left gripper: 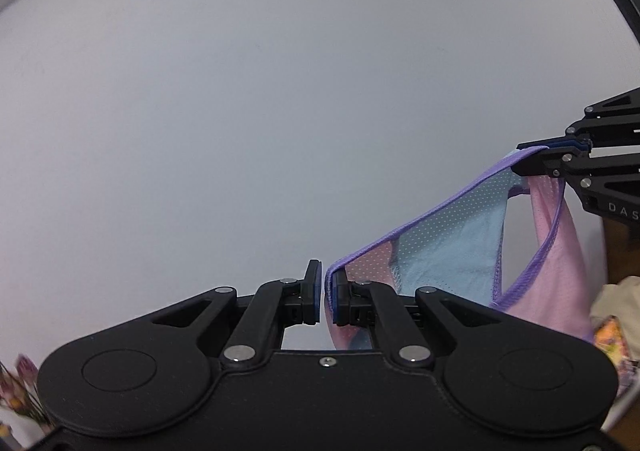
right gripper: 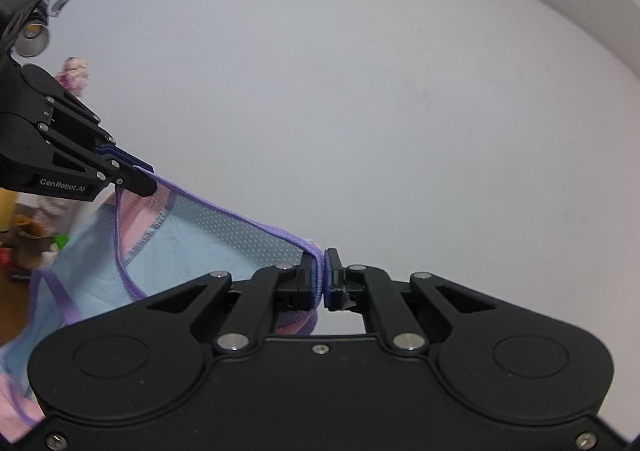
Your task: Fold clothes
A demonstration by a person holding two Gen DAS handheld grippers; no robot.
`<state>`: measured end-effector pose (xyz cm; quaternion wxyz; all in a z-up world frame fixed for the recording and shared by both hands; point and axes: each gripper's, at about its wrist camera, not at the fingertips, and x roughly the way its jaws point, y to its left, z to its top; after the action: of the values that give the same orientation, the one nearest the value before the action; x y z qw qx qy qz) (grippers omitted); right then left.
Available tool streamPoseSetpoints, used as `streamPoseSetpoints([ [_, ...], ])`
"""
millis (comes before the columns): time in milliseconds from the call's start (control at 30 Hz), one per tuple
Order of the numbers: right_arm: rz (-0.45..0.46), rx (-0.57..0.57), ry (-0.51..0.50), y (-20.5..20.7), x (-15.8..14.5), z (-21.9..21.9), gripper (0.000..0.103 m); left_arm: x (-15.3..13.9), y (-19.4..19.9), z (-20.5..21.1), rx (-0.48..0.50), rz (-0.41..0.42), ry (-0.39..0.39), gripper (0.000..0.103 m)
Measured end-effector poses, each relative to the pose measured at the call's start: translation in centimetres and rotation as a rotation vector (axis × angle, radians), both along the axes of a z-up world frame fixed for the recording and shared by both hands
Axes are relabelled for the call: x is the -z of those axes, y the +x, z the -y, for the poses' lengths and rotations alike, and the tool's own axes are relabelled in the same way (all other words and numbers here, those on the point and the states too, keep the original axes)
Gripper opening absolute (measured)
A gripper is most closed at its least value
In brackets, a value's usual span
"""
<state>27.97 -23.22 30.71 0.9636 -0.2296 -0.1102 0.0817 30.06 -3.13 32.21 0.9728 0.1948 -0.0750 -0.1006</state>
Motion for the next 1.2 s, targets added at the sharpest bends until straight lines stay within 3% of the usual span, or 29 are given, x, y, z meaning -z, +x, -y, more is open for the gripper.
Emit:
streamPoseSetpoints([
  [100, 0.048, 0.0, 0.025, 0.2, -0.1, 0.0, 0.005, -0.3, -0.9, -0.1, 0.01, 0.071, 0.021, 0.006],
  [167, 0.046, -0.013, 0.03, 0.0, 0.1, 0.3, 0.005, 0.6, -1.1, -0.1, 0.015, 0.068, 0.032, 0.006],
  [267, -0.041, -0.023, 0.031, 0.1, 2.6, 1.2, 0.005, 3.7, -0.3, 0.0, 0.031, 0.002, 0.038, 0.007],
  [300, -0.08, -0.017, 0.023, 0.3, 3.7, 1.4, 0.005, 7.3, 1.2, 0.7, 0.044, -0.107, 0.046, 0.019],
  [333, -0.162, -0.002, 0.015, 1.3, 5.9, 1.6, 0.005, 10.1, 2.3, 1.2, 0.044, -0.188, 0.056, 0.036],
  [367, -0.295, 0.009, 0.0, 2.9, 9.2, 1.8, 0.009, 13.9, 3.1, 1.8, 0.024, -0.275, 0.099, 0.076],
  [400, -0.377, 0.011, -0.016, 3.8, 11.0, 1.8, 0.021, 18.6, 4.0, 2.4, -0.003, -0.379, 0.157, 0.083],
  [433, -0.567, 0.006, -0.066, 5.4, 15.1, 2.0, 0.029, 21.6, 4.1, 2.7, -0.021, -0.425, 0.196, 0.083],
  [467, -0.689, 0.005, -0.098, 6.2, 18.1, 2.1, 0.029, 24.5, 3.0, 2.6, -0.031, -0.447, 0.224, 0.083],
  [533, -0.799, 0.022, -0.159, 5.3, 23.9, 2.9, 0.029, 30.1, 0.0, 1.7, -0.04, -0.491, 0.252, 0.083],
  [600, -0.86, 0.035, -0.205, 3.4, 29.0, 3.8, 0.035, 32.9, -3.0, 0.4, -0.036, -0.541, 0.218, 0.083],
  [700, -0.847, 0.028, -0.136, 0.7, 31.2, 5.3, 0.064, 33.7, -4.3, -1.0, -0.03, -0.579, 0.22, 0.084],
  [833, -0.827, 0.016, -0.09, 1.0, 30.9, 2.6, 0.066, 31.9, -3.3, 2.0, -0.039, -0.533, 0.27, 0.084],
  [1000, -0.833, -0.024, 0.038, 0.8, 29.7, 3.7, 0.065, 32.4, -2.0, 4.8, -0.01, -0.562, 0.276, 0.084],
  [1067, -0.783, -0.022, -0.013, 1.3, 29.3, 2.7, 0.065, 32.4, -2.0, 5.3, -0.001, -0.551, 0.255, 0.084],
  [1100, -0.745, -0.017, -0.113, 2.4, 29.3, 1.6, 0.065, 32.4, -2.0, 5.5, -0.005, -0.537, 0.252, 0.084],
  [1200, -0.801, 0.029, -0.188, 6.5, 29.9, 0.8, 0.064, 32.2, -2.1, 6.1, -0.024, -0.479, 0.258, 0.084],
])
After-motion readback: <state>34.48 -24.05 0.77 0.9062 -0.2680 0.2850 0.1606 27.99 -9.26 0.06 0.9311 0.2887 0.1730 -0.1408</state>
